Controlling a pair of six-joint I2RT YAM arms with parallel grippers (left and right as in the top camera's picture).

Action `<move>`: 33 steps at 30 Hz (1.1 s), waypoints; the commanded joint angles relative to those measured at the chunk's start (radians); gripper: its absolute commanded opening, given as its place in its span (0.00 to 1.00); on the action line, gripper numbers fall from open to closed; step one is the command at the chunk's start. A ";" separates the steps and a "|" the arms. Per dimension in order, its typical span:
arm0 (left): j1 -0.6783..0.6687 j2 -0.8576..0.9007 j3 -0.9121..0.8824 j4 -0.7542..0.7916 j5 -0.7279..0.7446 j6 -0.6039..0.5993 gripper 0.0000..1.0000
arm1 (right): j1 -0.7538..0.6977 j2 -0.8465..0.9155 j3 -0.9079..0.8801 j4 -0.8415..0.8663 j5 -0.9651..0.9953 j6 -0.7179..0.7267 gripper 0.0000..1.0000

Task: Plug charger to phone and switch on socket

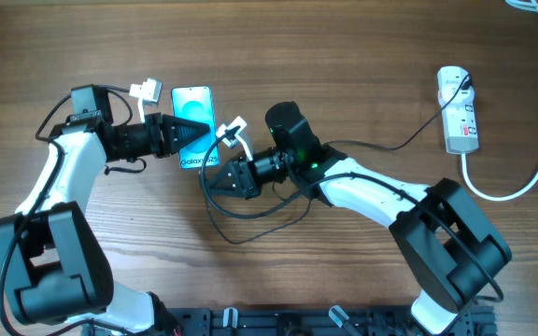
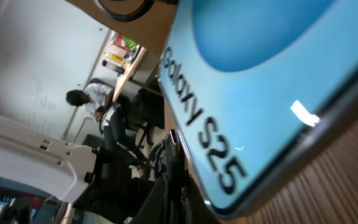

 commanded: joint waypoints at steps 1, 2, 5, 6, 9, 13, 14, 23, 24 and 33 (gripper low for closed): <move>0.000 -0.008 -0.002 -0.009 0.063 0.016 0.05 | 0.003 0.021 0.003 0.005 0.035 0.024 0.04; 0.000 -0.009 -0.002 -0.010 0.067 0.016 0.06 | 0.003 0.021 0.003 0.005 0.035 0.023 0.04; 0.000 -0.008 -0.002 -0.010 0.068 0.016 0.07 | 0.003 0.021 0.003 0.006 0.035 0.023 0.04; 0.000 -0.009 -0.002 -0.010 0.068 0.016 0.07 | 0.003 0.021 0.003 0.006 0.035 0.023 0.04; 0.000 -0.009 -0.002 -0.009 0.068 0.016 0.06 | 0.003 0.021 0.003 0.006 0.035 0.023 0.04; 0.000 -0.009 -0.002 -0.009 0.065 0.016 0.05 | 0.003 0.021 0.003 0.006 0.035 0.023 0.04; 0.000 -0.008 -0.002 -0.008 0.064 0.017 0.04 | 0.003 0.021 0.003 0.009 0.034 0.023 0.05; 0.000 -0.009 -0.002 0.007 0.061 0.024 0.04 | 0.003 0.021 0.003 0.028 -0.016 0.011 0.04; 0.000 -0.009 -0.002 0.011 0.060 0.024 0.04 | 0.003 0.021 0.003 0.028 -0.021 0.011 0.04; 0.000 -0.009 -0.002 0.027 0.056 0.024 0.04 | 0.003 0.021 0.003 0.027 -0.038 -0.001 0.04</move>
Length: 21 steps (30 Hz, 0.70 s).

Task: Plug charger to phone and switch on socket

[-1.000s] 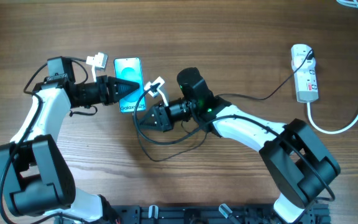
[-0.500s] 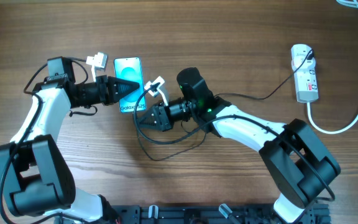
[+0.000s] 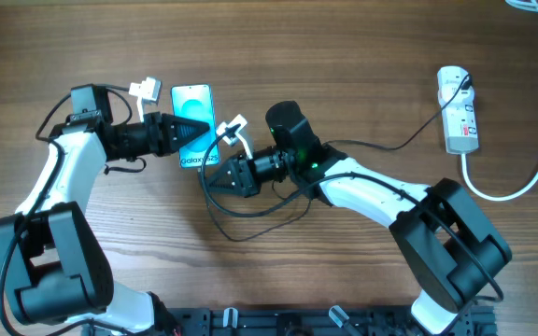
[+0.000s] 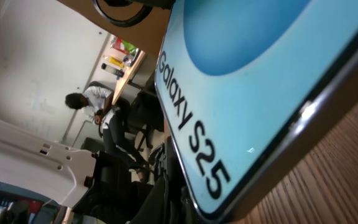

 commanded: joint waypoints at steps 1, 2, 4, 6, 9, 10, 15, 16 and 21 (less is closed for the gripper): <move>0.000 -0.008 -0.002 0.009 0.031 0.023 0.04 | 0.003 0.020 0.003 0.008 -0.041 -0.016 0.04; 0.000 -0.009 -0.002 0.009 0.031 0.023 0.04 | 0.003 0.020 0.003 0.008 -0.040 -0.016 0.04; 0.000 -0.008 -0.002 0.009 0.031 0.023 0.04 | 0.001 0.020 0.003 0.005 -0.034 -0.015 0.04; 0.000 -0.009 -0.002 0.008 0.032 0.023 0.04 | 0.001 0.020 0.003 -0.007 -0.016 -0.014 0.04; 0.000 -0.008 -0.002 0.008 0.032 0.023 0.04 | 0.001 0.020 0.003 -0.009 0.009 -0.002 0.04; 0.000 -0.009 -0.002 0.008 0.032 0.023 0.04 | 0.001 0.020 0.003 -0.009 0.014 0.000 0.04; 0.000 -0.009 -0.002 0.008 0.032 0.023 0.04 | 0.001 0.020 0.003 -0.010 0.021 0.000 0.04; 0.000 -0.009 -0.002 0.008 0.032 0.023 0.04 | 0.000 0.021 0.003 -0.009 0.021 0.000 0.05; 0.000 -0.008 -0.002 0.008 0.031 0.023 0.04 | -0.001 0.020 0.003 -0.006 0.020 0.000 0.04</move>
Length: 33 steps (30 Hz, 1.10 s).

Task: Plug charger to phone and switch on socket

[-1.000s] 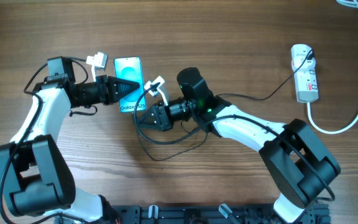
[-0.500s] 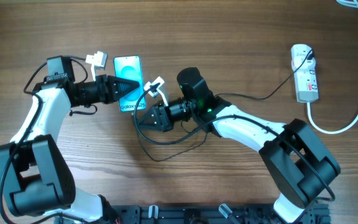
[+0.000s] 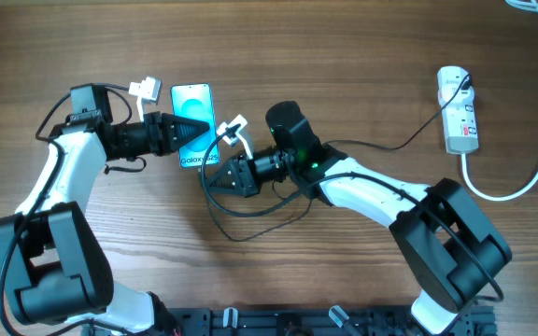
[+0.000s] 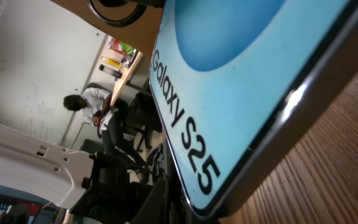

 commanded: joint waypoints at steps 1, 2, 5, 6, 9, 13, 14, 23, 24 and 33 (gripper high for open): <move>0.000 -0.008 -0.002 0.003 0.032 0.023 0.04 | 0.000 0.020 0.003 0.005 0.009 0.000 0.04; 0.000 -0.008 -0.002 0.003 0.032 0.023 0.04 | 0.000 0.020 0.003 0.005 0.006 0.000 0.04; 0.000 -0.009 -0.002 0.003 0.032 0.023 0.04 | 0.000 0.020 0.003 0.006 0.001 -0.003 0.04; 0.000 -0.008 -0.002 0.003 0.032 0.023 0.04 | 0.000 0.020 0.003 0.006 0.002 -0.003 0.04; 0.000 -0.009 -0.002 0.004 0.031 0.023 0.04 | 0.000 0.020 0.003 0.015 0.003 -0.003 0.04; 0.000 -0.008 -0.002 0.004 0.020 0.023 0.04 | -0.006 0.020 0.003 0.020 0.003 0.000 0.04; 0.000 -0.008 -0.002 0.004 0.020 0.023 0.04 | -0.007 0.020 0.003 0.020 0.002 0.000 0.04; 0.000 -0.009 -0.002 0.003 0.021 0.023 0.04 | -0.007 0.020 0.003 0.018 0.032 0.032 0.04; 0.000 -0.008 -0.002 0.003 0.021 0.023 0.04 | -0.007 0.020 0.003 0.016 0.036 0.035 0.04; 0.000 -0.008 -0.002 0.003 0.021 0.023 0.04 | -0.012 0.020 0.003 0.017 0.055 0.063 0.04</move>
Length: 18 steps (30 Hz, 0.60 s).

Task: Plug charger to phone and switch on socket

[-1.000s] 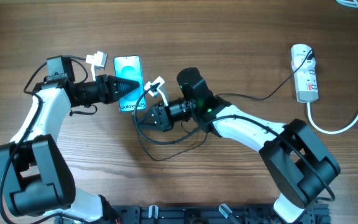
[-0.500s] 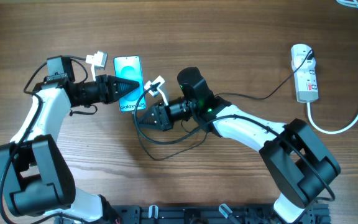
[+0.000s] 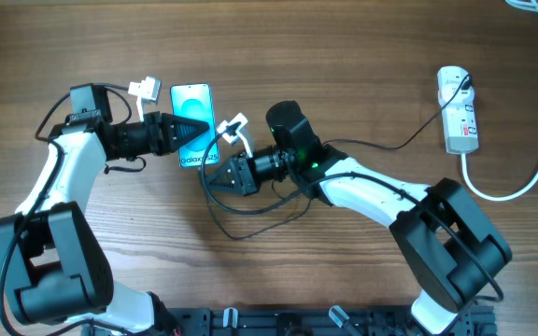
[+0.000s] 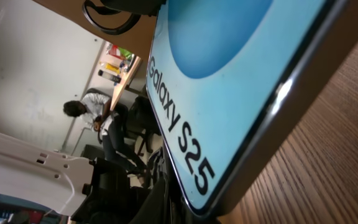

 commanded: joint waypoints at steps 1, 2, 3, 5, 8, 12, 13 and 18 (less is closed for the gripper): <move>0.000 -0.009 -0.002 0.000 0.029 0.023 0.04 | -0.011 0.020 0.003 0.012 0.038 0.034 0.04; 0.000 -0.009 -0.002 0.000 0.029 0.023 0.04 | -0.015 0.020 0.003 0.018 0.040 0.043 0.04; 0.000 -0.009 -0.002 0.000 0.029 0.023 0.04 | -0.018 0.020 0.003 0.024 0.043 0.049 0.04; 0.000 -0.009 -0.002 0.000 0.029 0.023 0.04 | -0.025 0.020 0.003 0.040 0.045 0.068 0.04; 0.000 -0.009 -0.002 0.000 0.029 0.023 0.04 | -0.034 0.020 0.003 0.066 0.044 0.097 0.04; 0.000 -0.009 -0.002 0.000 0.029 0.024 0.04 | -0.035 0.020 0.003 0.094 0.044 0.120 0.04; 0.000 -0.009 -0.002 0.000 0.029 0.024 0.04 | -0.035 0.020 0.003 0.099 0.045 0.122 0.04; 0.000 -0.009 -0.002 0.000 0.029 0.024 0.04 | -0.035 0.020 0.003 0.141 0.066 0.178 0.04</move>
